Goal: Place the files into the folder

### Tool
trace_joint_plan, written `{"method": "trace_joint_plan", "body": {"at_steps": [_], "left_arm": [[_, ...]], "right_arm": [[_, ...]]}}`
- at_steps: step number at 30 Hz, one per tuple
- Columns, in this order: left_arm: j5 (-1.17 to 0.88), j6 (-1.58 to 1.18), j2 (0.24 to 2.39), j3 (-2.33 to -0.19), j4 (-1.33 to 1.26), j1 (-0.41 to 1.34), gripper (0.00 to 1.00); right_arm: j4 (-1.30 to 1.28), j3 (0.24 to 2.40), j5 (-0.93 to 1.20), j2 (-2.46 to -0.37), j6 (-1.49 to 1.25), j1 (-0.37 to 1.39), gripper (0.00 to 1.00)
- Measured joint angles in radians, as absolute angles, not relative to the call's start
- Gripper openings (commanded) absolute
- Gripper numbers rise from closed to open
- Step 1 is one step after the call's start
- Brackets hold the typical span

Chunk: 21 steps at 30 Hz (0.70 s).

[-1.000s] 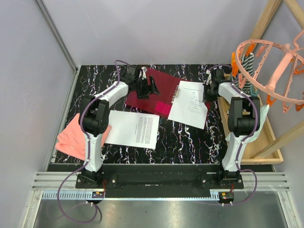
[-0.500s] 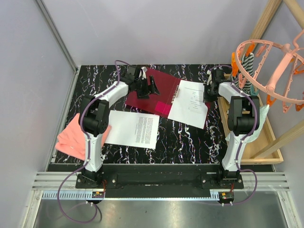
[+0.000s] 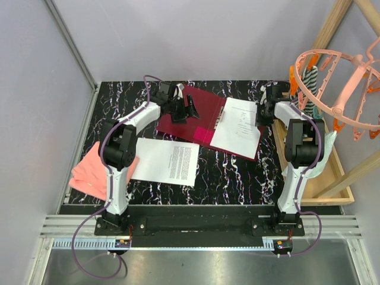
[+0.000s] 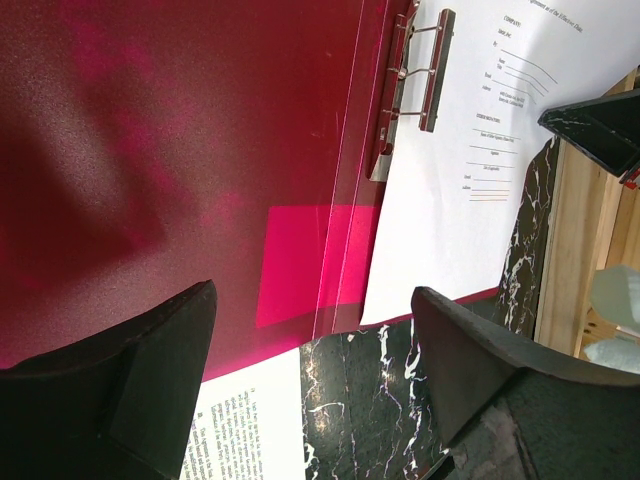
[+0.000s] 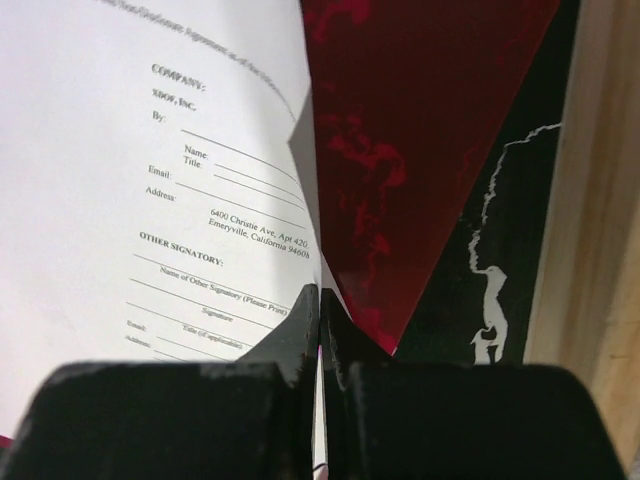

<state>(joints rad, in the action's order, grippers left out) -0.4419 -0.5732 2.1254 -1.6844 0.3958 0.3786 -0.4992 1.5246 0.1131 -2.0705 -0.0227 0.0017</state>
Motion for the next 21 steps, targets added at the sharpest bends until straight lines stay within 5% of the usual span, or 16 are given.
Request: {"method": "trace_joint_plan", "body": {"at_steps": [15,21], "left_arm": [[-0.444,-0.573,2.125,-1.684,0.396,0.379,0.82],[-0.451,-0.572,2.125,-1.684,0.396,0.385,0.82]], "right_arm": [[-0.499,1.531,0.131,-2.080,0.009,-0.028,0.01],[-0.496,1.531,0.158,-2.080,0.028,-0.028,0.45]]}}
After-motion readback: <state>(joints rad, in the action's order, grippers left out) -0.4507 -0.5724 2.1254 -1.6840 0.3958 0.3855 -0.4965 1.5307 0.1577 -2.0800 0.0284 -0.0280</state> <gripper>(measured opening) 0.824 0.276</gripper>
